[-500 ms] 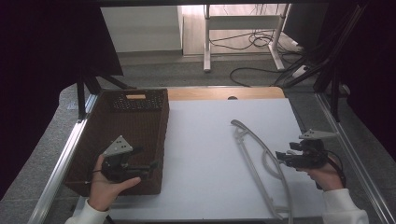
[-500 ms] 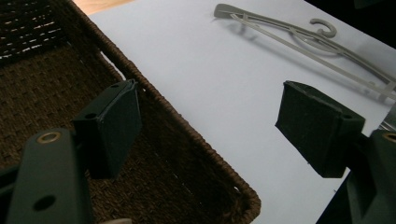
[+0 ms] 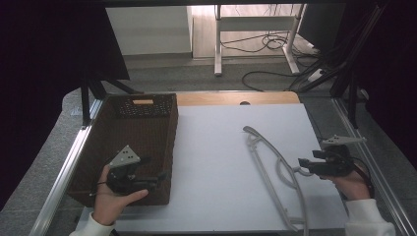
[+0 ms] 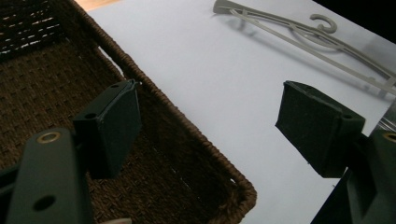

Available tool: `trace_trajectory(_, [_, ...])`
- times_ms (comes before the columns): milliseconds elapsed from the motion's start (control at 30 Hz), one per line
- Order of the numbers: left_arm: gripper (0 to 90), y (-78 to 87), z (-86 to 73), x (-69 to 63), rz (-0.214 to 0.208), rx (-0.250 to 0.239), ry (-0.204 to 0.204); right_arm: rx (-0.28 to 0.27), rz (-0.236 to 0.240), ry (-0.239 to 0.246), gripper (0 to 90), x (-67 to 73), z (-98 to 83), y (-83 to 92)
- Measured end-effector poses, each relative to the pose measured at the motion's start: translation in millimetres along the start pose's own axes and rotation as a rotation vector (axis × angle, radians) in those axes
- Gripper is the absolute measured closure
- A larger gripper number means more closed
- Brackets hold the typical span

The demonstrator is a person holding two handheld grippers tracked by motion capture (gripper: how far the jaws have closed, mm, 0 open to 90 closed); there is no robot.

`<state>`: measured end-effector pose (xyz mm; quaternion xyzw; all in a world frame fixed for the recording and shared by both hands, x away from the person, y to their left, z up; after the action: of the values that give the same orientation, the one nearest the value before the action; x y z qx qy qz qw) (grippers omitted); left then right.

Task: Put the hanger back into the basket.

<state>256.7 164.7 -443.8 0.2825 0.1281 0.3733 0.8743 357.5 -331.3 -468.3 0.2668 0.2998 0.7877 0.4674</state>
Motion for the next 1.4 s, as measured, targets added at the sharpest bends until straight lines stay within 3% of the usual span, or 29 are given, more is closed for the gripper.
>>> trace_trajectory(400, [21.8, 0.4, -2.4, 1.4, 0.003, 0.003, 0.002, 0.072, 0.023, -0.044, 40.4, -10.9, -5.3, -10.0])
trace_trajectory(667, [21.8, 1.4, -3.2, 1.7, 0.002, 0.002, 0.005, 0.092, 0.02, -0.045, 42.0, -11.9, -5.9, -13.1])
trace_trajectory(1033, [21.8, 0.6, -4.6, 1.2, 0.002, 0.005, 0.004, 0.135, 0.05, -0.053, 45.9, -12.2, -6.7, -17.1])
trace_trajectory(1400, [21.8, -1.2, -5.6, 0.3, 0.0, 0.011, -0.001, 0.168, 0.02, -0.071, 45.8, -14.7, -13.8, -17.1])
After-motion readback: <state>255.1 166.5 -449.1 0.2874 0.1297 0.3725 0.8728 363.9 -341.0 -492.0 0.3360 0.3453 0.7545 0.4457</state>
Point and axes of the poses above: each handheld gripper's, and its own axes: y roughly backward along the jaws, z roughly out of its top, x roughly to its left, the point moved 6 cm from there along -y, roughly forward along the jaws, and after that the axes turned 9 degrees about -y, right-handed, at the moved point
